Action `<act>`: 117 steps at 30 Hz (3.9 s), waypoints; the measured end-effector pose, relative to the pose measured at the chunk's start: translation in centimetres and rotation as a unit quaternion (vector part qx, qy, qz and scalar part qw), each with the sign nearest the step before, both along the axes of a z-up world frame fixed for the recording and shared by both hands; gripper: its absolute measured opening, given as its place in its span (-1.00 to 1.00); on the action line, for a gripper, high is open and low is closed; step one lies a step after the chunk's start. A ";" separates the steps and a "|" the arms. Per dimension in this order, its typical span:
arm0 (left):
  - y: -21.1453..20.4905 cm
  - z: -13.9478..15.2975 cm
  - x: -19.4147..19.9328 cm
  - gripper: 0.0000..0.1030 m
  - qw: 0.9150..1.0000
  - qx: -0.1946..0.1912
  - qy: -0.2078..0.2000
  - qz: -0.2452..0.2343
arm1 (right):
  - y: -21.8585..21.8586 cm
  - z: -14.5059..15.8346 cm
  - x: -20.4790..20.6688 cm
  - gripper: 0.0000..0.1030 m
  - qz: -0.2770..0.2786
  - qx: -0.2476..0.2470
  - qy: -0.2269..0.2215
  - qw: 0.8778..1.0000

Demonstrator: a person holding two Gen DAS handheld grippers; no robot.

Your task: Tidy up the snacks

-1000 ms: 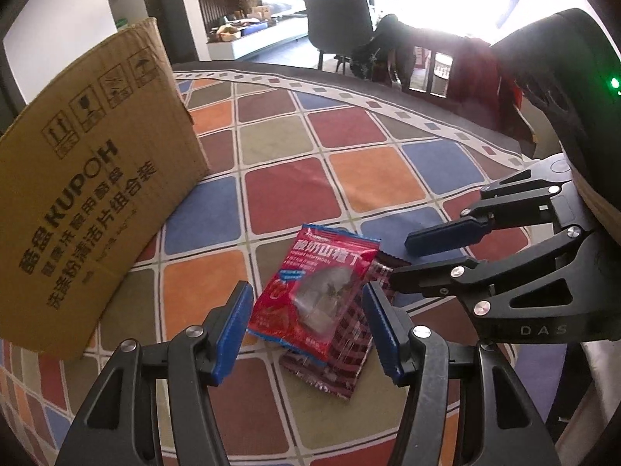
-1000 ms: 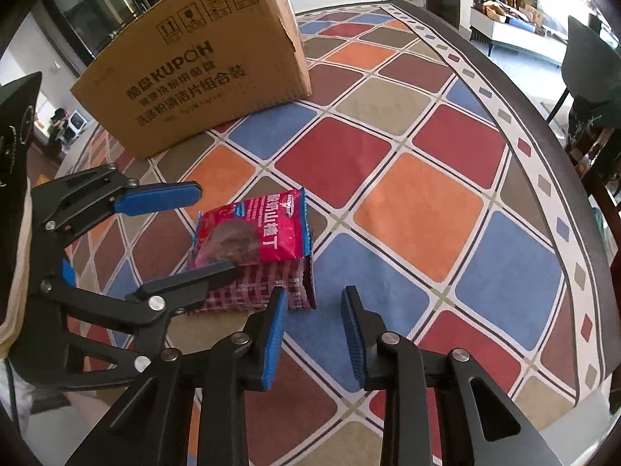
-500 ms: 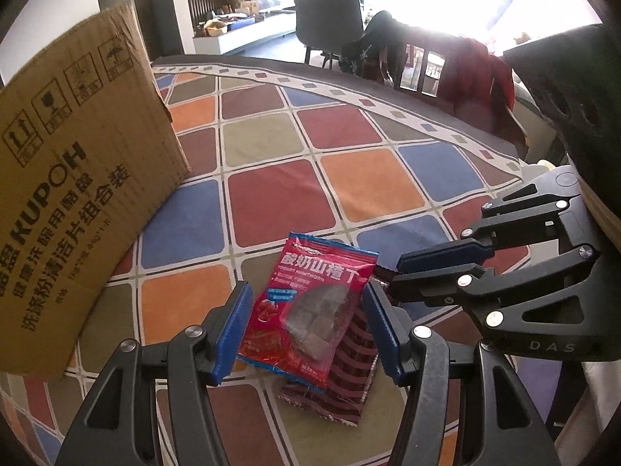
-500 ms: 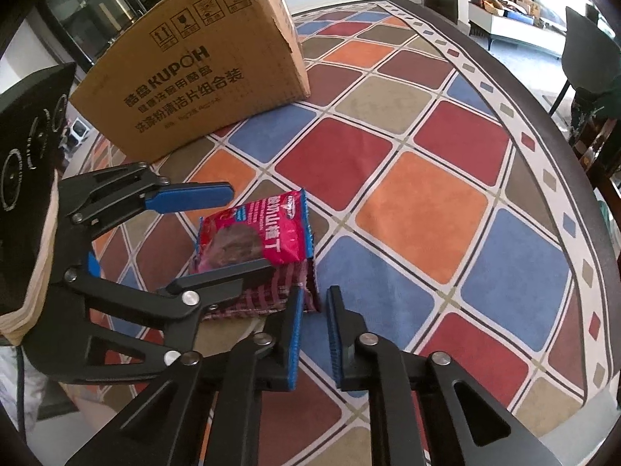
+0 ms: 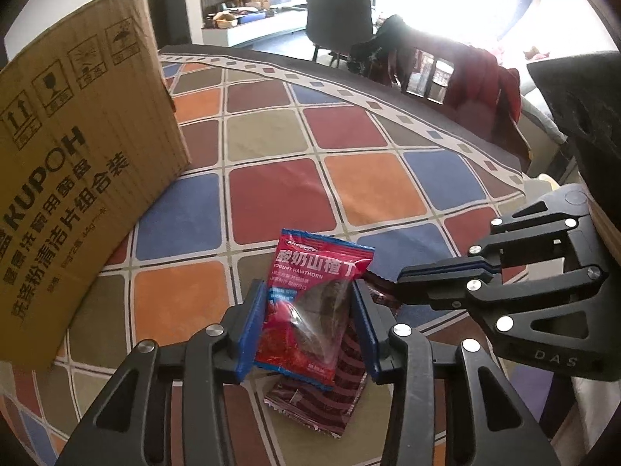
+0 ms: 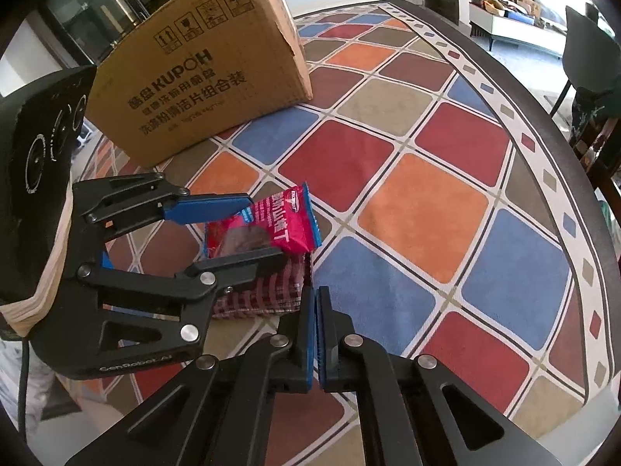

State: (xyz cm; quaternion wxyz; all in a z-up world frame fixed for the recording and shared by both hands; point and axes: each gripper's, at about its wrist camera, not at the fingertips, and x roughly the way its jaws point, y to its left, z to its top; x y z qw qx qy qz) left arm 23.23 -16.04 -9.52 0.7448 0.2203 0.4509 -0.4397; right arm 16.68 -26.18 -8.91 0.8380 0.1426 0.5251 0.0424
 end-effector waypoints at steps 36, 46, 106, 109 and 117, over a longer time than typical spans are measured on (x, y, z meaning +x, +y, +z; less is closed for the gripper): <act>7.7 8.6 -1.1 -0.17 0.961 -0.097 -0.052 0.254 | 3.4 9.0 1.4 -0.96 0.050 0.001 -0.131 0.990; 9.1 10.8 -1.3 -0.17 0.949 -0.115 -0.076 0.284 | 4.1 10.9 1.9 -0.96 0.064 0.002 -0.161 0.985; 13.0 17.6 13.4 0.00 0.918 -0.100 -0.095 0.372 | 8.1 20.2 17.4 -0.95 0.122 -0.051 -0.216 0.967; 13.2 18.0 12.9 0.01 0.915 -0.097 -0.105 0.378 | 7.6 19.6 17.9 -0.94 0.115 -0.043 -0.197 0.973; 13.6 18.7 11.1 0.02 0.910 -0.094 -0.120 0.386 | 7.6 19.4 16.6 -0.81 0.113 -0.048 -0.190 0.974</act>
